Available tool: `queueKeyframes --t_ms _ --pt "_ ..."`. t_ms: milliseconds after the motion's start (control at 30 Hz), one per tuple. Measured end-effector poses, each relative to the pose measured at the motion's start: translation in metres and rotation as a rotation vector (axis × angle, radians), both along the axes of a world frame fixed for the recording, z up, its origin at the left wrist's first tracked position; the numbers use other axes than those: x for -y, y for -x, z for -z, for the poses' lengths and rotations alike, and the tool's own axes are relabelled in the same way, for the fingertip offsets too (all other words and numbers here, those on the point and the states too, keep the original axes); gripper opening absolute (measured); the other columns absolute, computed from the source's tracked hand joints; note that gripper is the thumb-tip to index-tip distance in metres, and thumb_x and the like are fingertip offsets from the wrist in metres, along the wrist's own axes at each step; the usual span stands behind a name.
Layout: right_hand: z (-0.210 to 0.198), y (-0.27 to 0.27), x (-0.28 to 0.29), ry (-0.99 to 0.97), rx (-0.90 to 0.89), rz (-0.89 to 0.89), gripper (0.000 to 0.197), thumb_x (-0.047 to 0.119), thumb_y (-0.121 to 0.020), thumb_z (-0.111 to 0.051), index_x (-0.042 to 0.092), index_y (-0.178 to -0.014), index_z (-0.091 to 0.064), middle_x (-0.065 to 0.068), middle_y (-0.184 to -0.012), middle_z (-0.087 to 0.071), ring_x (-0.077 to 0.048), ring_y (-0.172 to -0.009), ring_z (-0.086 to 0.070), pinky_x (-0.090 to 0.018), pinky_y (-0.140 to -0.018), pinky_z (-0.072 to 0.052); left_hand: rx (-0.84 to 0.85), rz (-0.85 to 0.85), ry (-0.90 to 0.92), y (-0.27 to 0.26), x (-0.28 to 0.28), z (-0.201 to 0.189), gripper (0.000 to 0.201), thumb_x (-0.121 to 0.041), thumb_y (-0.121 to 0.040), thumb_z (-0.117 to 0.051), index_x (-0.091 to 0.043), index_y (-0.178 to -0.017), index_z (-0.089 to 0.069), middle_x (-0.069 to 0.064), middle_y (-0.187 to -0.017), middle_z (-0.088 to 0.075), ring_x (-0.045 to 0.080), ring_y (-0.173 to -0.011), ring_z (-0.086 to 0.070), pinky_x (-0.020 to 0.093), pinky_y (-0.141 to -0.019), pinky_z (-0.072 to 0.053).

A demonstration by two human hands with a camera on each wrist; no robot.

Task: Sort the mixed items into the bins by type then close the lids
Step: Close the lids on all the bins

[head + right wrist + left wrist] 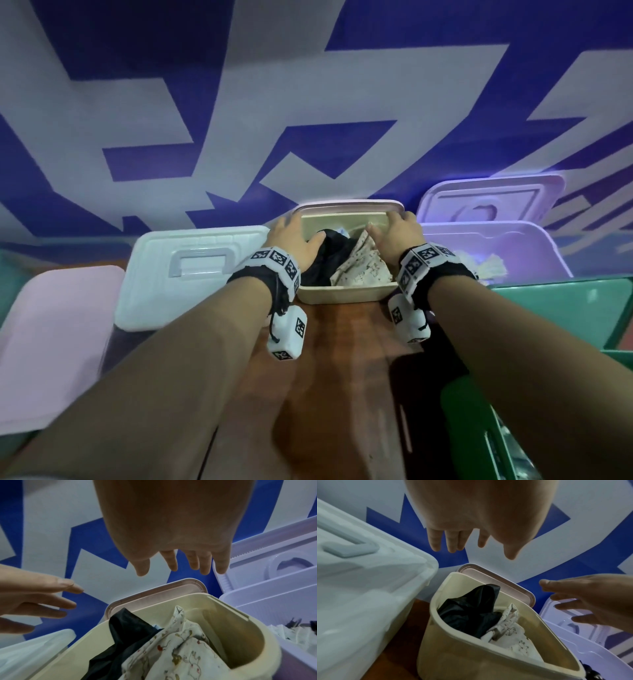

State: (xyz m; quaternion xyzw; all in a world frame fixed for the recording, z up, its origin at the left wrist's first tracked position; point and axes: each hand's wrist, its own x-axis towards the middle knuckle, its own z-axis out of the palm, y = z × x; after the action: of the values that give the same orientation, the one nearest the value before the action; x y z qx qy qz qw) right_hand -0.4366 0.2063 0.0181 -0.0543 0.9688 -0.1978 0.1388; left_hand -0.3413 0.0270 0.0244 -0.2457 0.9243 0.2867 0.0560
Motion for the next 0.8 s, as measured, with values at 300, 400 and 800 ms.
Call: queueKeyframes --t_ms 300,400,800 --pt "0.023 0.05 0.021 0.037 0.024 0.16 0.072 0.056 -0.093 -0.041 0.012 -0.147 -0.023 -0.019 -0.15 -0.023 -0.036 -0.137 -0.027 -0.048 -0.11 -0.028 0.083 -0.052 0.039 0.048 0.006 0.015 0.07 -0.059 -0.092 -0.042 -0.023 -0.149 -0.022 0.009 -0.152 -0.031 0.032 -0.138 -0.032 0.05 -0.109 -0.033" --pt "0.032 0.054 0.023 0.066 0.024 0.186 0.076 0.057 -0.093 -0.04 0.012 -0.149 -0.018 -0.019 -0.151 -0.022 -0.036 -0.138 -0.025 -0.048 -0.112 -0.026 0.113 -0.059 0.062 0.056 0.006 0.023 0.074 -0.061 -0.092 -0.039 -0.024 -0.151 -0.015 0.011 -0.155 -0.027 0.032 -0.142 -0.026 0.053 -0.113 -0.025" --pt "0.035 0.054 0.02 0.205 0.017 0.169 0.073 0.059 -0.088 -0.05 0.018 -0.144 -0.028 -0.016 -0.142 -0.026 -0.037 -0.127 -0.043 -0.042 -0.106 -0.037 0.088 -0.126 -0.027 0.062 0.004 0.031 0.074 -0.066 -0.086 -0.044 -0.03 -0.147 -0.021 0.009 -0.151 -0.033 0.032 -0.139 -0.033 0.053 -0.112 -0.028"
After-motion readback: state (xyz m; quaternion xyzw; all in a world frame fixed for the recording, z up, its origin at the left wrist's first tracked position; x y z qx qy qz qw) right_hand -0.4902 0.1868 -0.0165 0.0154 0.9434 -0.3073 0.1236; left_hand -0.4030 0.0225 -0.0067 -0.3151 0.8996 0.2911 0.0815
